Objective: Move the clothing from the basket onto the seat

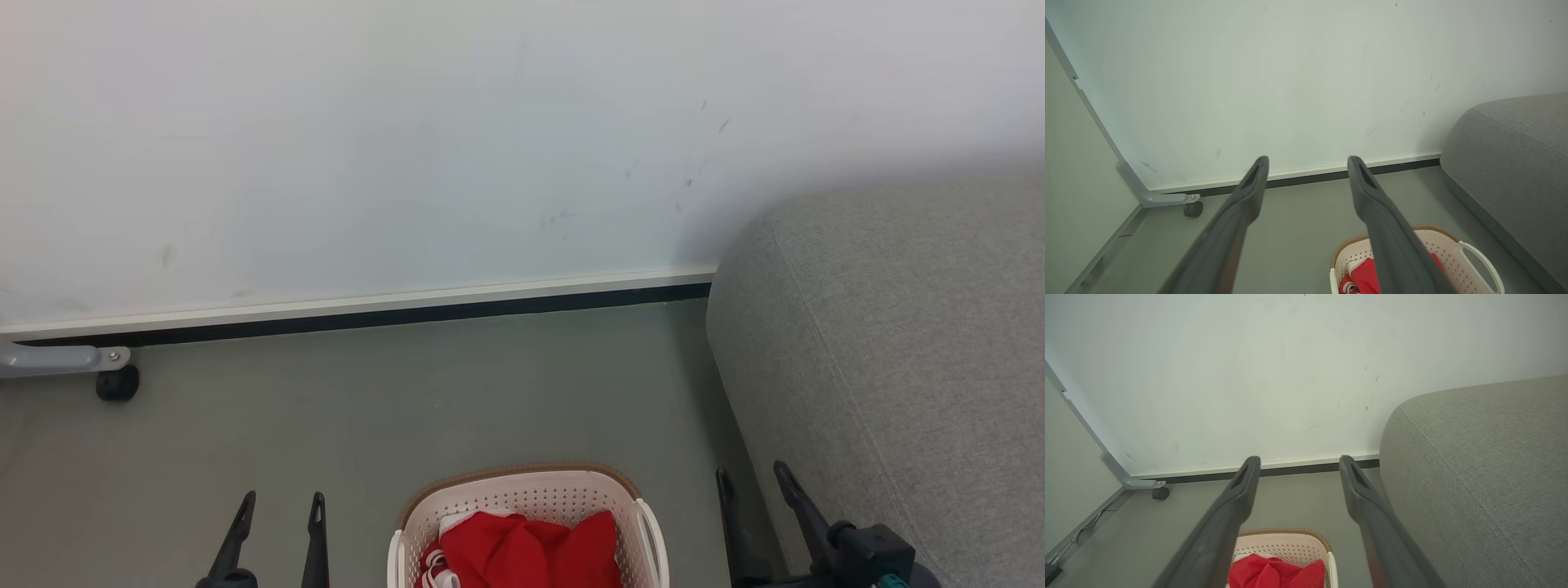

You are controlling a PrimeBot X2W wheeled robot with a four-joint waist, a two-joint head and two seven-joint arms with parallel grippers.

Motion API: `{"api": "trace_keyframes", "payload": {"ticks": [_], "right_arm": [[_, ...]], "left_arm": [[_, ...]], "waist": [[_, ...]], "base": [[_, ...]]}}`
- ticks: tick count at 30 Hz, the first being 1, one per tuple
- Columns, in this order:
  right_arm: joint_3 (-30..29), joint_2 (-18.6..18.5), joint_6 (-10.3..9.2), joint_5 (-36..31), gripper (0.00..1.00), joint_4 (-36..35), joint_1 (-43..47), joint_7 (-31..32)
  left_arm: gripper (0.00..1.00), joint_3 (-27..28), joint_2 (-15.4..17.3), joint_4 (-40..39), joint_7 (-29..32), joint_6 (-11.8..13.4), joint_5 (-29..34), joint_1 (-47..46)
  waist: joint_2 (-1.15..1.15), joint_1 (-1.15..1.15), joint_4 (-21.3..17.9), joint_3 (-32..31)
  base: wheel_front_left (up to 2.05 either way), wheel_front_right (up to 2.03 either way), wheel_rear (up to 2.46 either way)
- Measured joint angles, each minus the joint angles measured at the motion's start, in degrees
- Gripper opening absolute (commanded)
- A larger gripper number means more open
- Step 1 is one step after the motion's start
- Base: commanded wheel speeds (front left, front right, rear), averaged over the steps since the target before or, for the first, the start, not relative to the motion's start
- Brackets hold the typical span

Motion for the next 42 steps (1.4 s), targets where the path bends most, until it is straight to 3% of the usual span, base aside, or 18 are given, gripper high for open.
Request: {"api": "trace_keyframes", "payload": {"ticks": [27, 42], "right_arm": [[-0.96, 0.2, 0.34, -0.45, 1.0, 0.03, 0.05, -0.01], [-2.33, 0.31, 0.41, -1.44, 1.0, -3.23, -0.35, -0.01]], "left_arm": [[1.0, 1.24, -0.6, 0.29, 0.0, -0.13, 0.24, 0.01], [1.0, -0.26, -0.66, -1.01, 0.0, -2.09, 1.38, -1.34]], "waist": [[0.0, 0.0, -0.05, 0.66], [0.0, 0.0, -0.6, 5.41]], "base": [[0.0, 0.0, 0.0], [0.0, 0.0, 0.0]]}}
